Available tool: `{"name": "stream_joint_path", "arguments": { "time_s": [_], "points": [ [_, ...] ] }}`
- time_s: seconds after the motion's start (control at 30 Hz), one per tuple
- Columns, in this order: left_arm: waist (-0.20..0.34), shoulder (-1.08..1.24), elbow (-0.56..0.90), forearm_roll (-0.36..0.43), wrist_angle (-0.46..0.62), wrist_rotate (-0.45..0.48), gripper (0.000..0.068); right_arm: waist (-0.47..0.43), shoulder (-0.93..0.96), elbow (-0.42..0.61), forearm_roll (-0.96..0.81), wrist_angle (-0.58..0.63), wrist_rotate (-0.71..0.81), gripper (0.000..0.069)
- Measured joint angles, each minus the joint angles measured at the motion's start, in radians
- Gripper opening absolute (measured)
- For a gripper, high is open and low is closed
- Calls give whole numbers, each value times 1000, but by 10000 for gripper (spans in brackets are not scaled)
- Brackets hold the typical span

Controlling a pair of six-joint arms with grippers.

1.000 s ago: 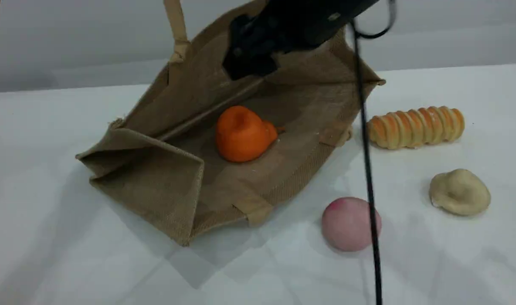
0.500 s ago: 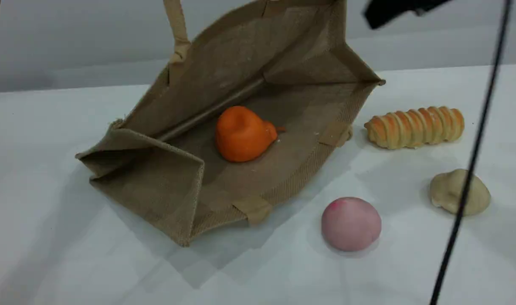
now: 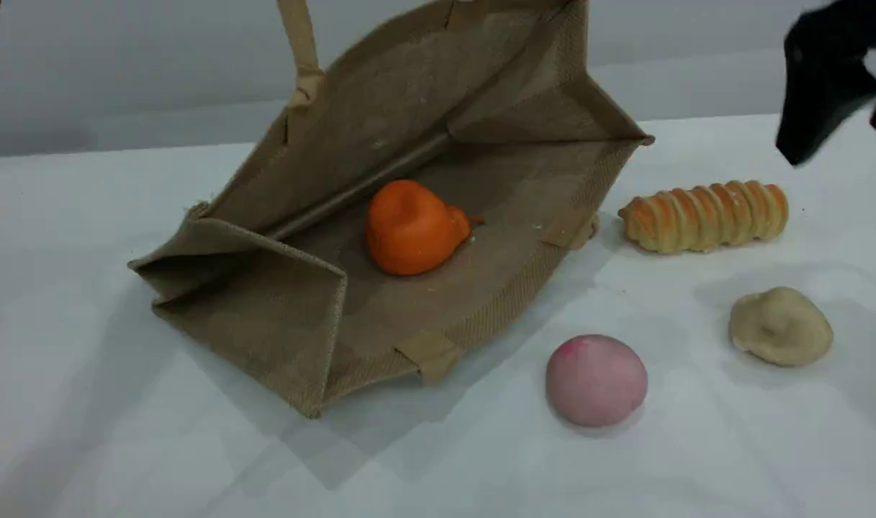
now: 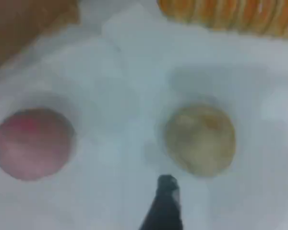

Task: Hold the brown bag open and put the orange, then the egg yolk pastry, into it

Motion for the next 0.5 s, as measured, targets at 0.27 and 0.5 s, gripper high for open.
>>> {"name": "stream_joint_path", "arguments": {
  "time_s": [0.27, 0.5],
  "points": [
    [0, 0, 0, -2, 0, 1, 99, 0, 124, 0, 5, -25, 3, 580],
    [0, 0, 0, -2, 0, 1, 99, 0, 218, 0, 5, -62, 3, 580]
  ]
}}
